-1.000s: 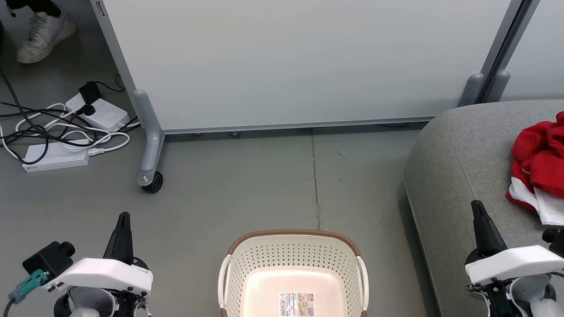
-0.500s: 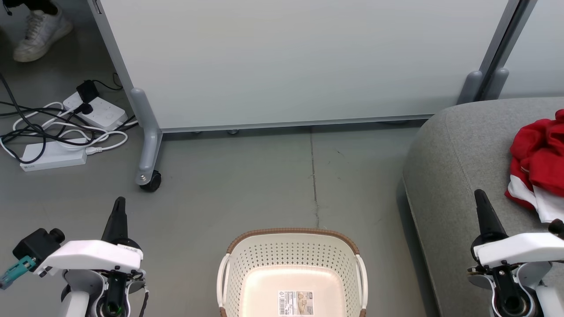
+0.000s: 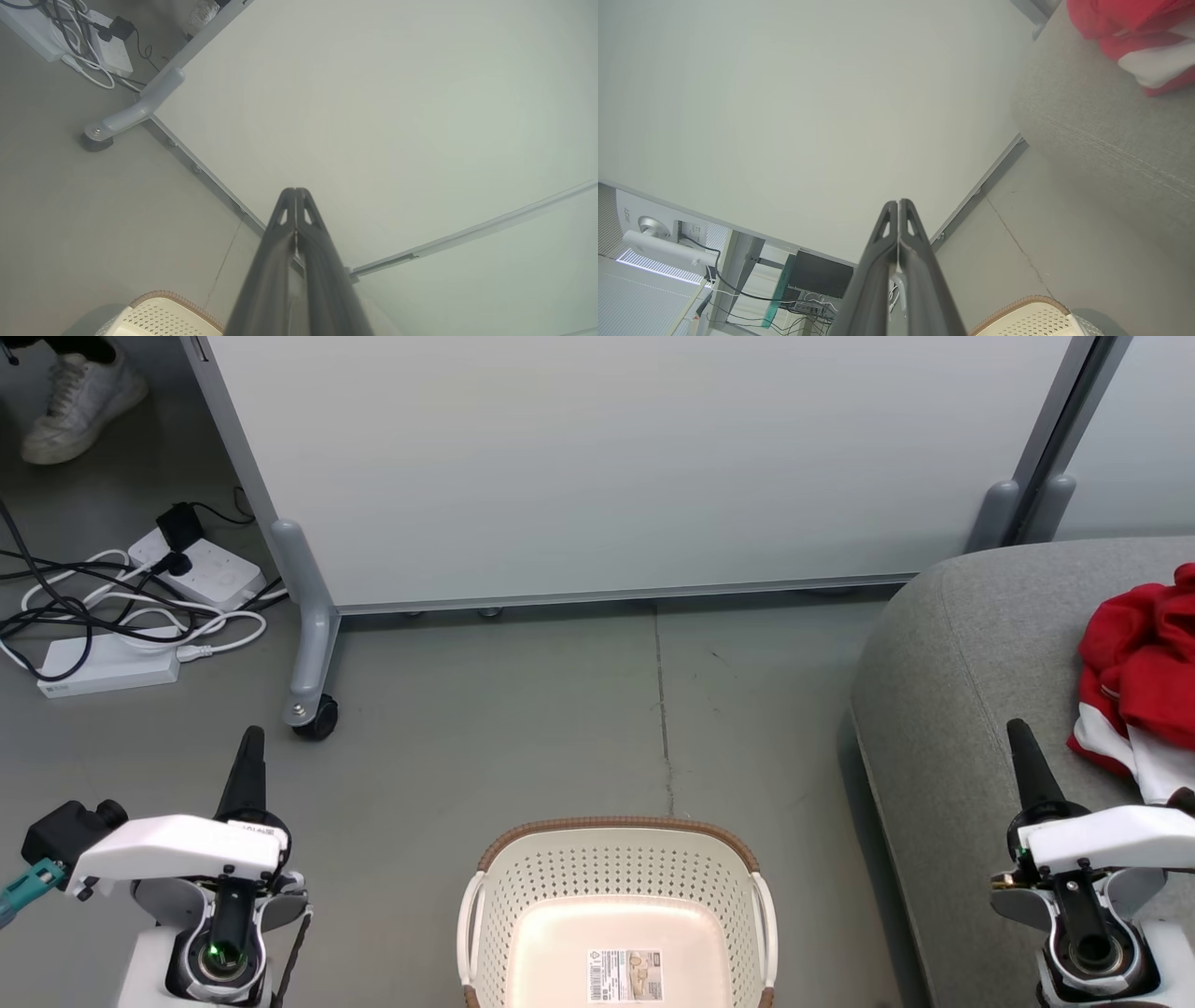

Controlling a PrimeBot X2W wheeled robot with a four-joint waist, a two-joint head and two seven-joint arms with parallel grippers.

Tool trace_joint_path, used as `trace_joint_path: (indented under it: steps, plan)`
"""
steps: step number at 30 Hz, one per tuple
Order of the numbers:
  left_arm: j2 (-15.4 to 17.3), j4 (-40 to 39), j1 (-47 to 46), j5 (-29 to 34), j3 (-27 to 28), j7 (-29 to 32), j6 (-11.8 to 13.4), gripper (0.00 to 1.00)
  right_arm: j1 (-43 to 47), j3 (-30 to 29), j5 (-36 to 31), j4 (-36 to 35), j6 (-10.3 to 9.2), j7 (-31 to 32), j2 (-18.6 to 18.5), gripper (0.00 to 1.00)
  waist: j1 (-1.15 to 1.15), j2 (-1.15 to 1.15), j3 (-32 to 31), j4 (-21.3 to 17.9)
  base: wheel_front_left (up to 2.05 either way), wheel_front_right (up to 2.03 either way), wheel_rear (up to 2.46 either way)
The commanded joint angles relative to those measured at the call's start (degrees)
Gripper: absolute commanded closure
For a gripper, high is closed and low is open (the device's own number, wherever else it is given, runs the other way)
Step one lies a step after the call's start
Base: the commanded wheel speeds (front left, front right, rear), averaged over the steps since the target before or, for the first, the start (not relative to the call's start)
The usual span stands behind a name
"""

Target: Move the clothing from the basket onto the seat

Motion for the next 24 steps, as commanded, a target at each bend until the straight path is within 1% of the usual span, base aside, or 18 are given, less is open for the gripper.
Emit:
trace_joint_path:
  steps: [1, 24]
  plan:
    - [0.2, 0.3, -2.4, -1.5, 0.8, 0.4, -0.8, 1.00, -1.9, -0.5, 1.8, 0.3, 0.10, 0.2, -0.6, 1.00, 0.00, 0.00, 0.0, 0.0, 0.00, 0.00, 0.00]
    - [-1.3, 5.2, -8.0, -12.2, 4.0, 4.2, -3.2, 1.00, -6.8, -1.6, 13.8, 5.7, 0.11, 1.4, -0.7, 1.00, 0.00, 0.00, 0.6, -0.5, 0.00, 0.00, 0.00]
